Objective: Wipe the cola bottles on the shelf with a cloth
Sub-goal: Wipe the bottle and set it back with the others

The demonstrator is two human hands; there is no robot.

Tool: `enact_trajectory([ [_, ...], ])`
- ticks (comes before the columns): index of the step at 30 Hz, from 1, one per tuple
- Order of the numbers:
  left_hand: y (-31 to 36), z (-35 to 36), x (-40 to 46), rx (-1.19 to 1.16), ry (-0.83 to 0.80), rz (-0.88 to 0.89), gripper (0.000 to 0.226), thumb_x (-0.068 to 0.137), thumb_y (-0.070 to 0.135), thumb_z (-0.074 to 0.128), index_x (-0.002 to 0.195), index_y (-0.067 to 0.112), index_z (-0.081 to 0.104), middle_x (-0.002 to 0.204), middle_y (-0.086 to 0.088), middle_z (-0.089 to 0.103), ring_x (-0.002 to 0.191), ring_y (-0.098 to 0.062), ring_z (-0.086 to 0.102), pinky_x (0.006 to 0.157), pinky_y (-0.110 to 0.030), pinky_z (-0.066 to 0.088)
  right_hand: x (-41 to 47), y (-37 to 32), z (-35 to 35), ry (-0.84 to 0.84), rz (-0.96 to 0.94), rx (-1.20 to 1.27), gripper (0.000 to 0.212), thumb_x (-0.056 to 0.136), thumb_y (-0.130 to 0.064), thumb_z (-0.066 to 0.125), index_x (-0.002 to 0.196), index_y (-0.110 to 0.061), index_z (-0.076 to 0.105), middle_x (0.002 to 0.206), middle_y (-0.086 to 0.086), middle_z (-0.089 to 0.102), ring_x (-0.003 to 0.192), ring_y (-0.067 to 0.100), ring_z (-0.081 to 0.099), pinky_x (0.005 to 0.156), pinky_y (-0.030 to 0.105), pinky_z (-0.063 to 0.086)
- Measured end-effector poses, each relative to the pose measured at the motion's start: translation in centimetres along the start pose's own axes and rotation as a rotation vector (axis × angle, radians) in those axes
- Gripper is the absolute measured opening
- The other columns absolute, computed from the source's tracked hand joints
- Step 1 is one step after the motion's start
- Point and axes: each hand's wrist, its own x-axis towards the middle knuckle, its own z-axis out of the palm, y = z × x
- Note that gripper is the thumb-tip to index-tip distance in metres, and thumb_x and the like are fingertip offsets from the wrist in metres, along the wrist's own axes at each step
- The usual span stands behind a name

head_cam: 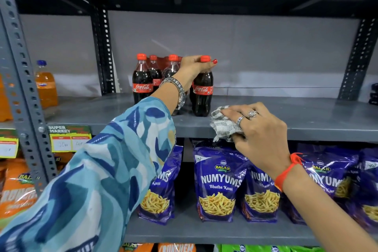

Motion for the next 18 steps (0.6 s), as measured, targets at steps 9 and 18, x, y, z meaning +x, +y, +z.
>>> enact_trajectory([
  [9, 0.2, 0.1, 0.0, 0.148, 0.017, 0.041, 0.053, 0.079, 0.014, 0.071, 0.127, 0.005, 0.050, 0.125, -0.015, 0.058, 0.114, -0.025, 0.057, 0.102, -0.031, 0.041, 0.2, -0.3, 0.0, -0.018, 0.006, 0.008, 0.053, 0.055, -0.008, 0.075, 0.106, -0.021, 0.069, 0.097, -0.007, 0.071, 0.080, 0.024, 0.062, 0.055, 0.020, 0.038],
  [18, 4.9, -3.6, -0.9, 0.211, 0.237, 0.472, 0.039, 0.089, 0.015, 0.057, 0.125, 0.004, 0.050, 0.133, -0.013, 0.053, 0.125, -0.021, 0.048, 0.108, -0.033, 0.037, 0.5, -1.8, 0.5, 0.013, 0.017, 0.054, 0.047, 0.066, -0.022, 0.045, 0.106, -0.023, 0.069, 0.098, -0.010, 0.071, 0.080, 0.021, 0.061, 0.054, 0.020, 0.043],
])
